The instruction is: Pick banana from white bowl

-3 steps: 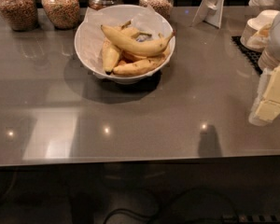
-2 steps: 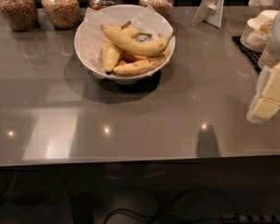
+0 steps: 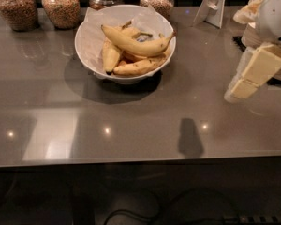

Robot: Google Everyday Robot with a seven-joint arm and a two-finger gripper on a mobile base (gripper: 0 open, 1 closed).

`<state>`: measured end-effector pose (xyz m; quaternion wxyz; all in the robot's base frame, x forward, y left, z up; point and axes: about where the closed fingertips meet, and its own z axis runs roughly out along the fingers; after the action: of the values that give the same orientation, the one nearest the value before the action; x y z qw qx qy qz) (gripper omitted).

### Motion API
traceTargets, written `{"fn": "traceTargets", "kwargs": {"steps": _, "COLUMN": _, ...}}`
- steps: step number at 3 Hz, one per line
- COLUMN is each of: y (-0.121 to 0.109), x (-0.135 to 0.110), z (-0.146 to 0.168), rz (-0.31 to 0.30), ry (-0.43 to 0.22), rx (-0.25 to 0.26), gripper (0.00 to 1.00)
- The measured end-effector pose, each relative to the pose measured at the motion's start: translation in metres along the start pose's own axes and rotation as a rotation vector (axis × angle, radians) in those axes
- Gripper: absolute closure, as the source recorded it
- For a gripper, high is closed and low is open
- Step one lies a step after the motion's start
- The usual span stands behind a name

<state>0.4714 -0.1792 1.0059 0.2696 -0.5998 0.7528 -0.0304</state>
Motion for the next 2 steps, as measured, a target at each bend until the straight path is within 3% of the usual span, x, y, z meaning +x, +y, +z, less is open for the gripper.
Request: {"fn": "traceTargets", "kwargs": {"steps": 2, "y": -0.04, "x": -0.061, "z": 0.018, "rz": -0.008, "ry": -0.164, "rx": 0.052, "gripper": 0.0}}
